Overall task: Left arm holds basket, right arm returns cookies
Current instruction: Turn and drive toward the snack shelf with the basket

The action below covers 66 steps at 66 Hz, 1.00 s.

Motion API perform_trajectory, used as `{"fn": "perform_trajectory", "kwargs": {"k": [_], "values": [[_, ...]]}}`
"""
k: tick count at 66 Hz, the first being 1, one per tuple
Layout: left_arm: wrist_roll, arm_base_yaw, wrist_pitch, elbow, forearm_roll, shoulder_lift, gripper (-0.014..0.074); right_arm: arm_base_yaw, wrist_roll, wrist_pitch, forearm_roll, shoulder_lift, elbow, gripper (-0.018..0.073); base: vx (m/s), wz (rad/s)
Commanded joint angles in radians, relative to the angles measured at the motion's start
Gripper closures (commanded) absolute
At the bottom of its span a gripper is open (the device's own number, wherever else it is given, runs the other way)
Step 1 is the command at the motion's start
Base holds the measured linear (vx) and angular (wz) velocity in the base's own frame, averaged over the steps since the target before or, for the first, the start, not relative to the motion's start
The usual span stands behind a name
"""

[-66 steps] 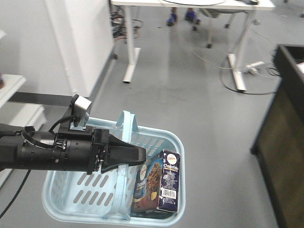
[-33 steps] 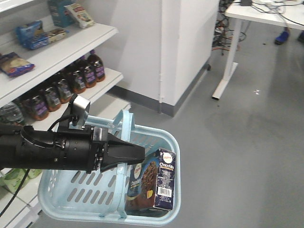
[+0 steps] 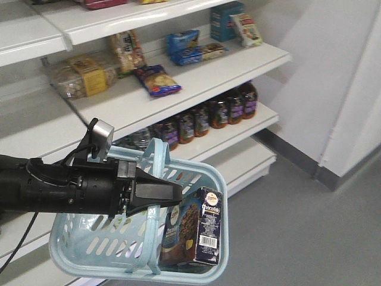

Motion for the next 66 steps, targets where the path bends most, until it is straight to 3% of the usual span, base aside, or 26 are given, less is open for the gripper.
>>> {"fn": "perform_trajectory", "kwargs": {"k": [1,35,66], "values": [[0.020,-0.005,0.075,-0.036,-0.124,-0.042,0.0599,-0.008,-0.008,-0.072,-0.002,-0.012,0.016,0.0570,0.21,0.83],[0.020,-0.005,0.076,-0.036,-0.124,-0.042,0.0599,-0.008,-0.008,-0.072,-0.002,-0.012,0.016,0.0570,0.19,0.75],[0.020,-0.005,0.076,-0.036,-0.124,-0.042,0.0599,-0.008,-0.008,-0.072,-0.002,-0.012,0.016,0.0570,0.12,0.43]]}}
